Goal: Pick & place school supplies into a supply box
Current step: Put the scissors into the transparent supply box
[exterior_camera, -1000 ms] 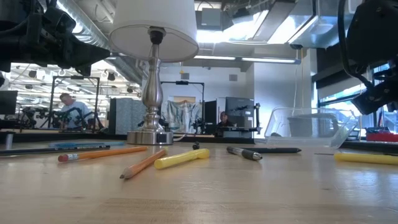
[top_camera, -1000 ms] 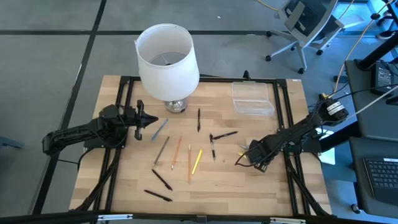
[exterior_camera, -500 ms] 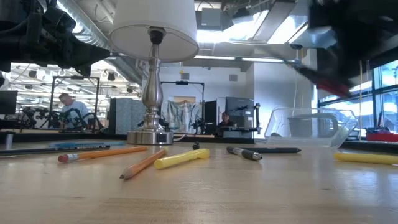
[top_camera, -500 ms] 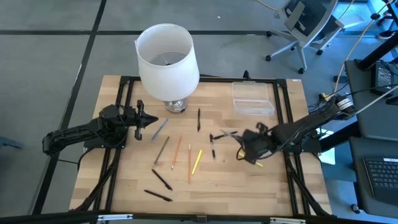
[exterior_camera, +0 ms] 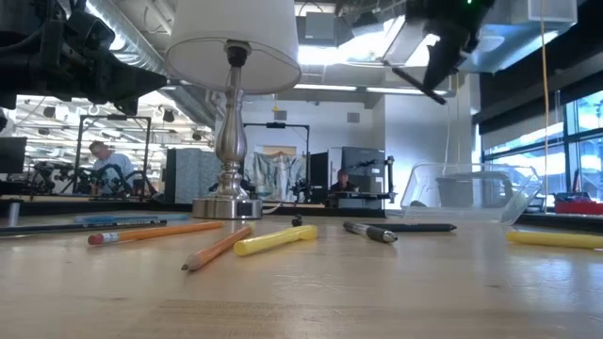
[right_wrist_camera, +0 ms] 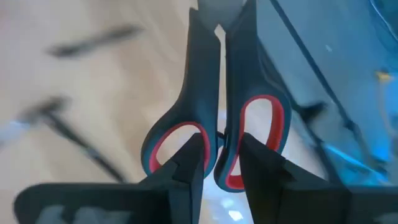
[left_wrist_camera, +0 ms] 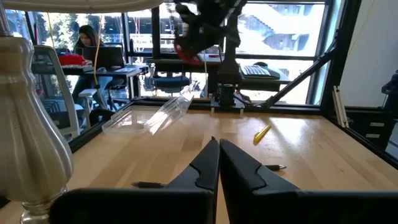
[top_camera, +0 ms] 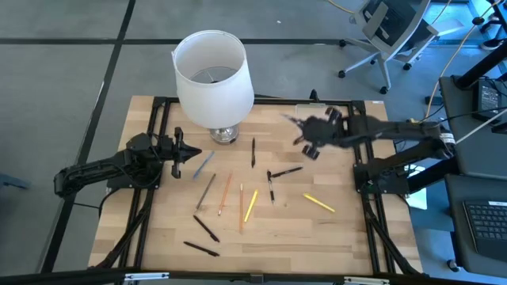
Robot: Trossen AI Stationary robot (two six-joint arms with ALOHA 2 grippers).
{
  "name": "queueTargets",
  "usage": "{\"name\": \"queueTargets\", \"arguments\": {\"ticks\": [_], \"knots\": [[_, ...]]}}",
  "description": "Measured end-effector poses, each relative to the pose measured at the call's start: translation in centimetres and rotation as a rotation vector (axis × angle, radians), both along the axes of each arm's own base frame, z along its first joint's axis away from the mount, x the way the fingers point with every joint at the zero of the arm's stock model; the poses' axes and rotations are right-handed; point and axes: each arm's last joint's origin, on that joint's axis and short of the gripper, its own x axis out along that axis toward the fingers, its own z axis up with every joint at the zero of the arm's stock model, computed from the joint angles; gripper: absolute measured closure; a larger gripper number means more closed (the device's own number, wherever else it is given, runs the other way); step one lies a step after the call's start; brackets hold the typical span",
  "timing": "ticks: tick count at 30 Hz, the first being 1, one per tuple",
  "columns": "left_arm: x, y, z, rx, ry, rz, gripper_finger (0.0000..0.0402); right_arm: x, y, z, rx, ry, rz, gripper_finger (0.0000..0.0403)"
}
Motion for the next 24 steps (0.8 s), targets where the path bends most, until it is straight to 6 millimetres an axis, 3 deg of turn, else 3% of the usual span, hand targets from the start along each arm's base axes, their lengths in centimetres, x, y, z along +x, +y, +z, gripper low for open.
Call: {"name": "queueTargets", "arguments": {"ticks": [5,10,24], "knots": [[0.0,0.0,0.0,0.0,0.001,0.0,0.0393,-1.4,-4.7,-0.3,0.004,0.097,-0.087,0.031],[0.0,0.0,0.0,0.0,0.001,0.0,0.0395,-2.7,-8.2,-0.6,-0.005,0.178,-0.145,0.031],[0.0,0.0,0.0,0.0,0.001,0.001,0.0393,-2.7,-13.3,-5.6,0.238,0.419,-0.206,0.031]]}}
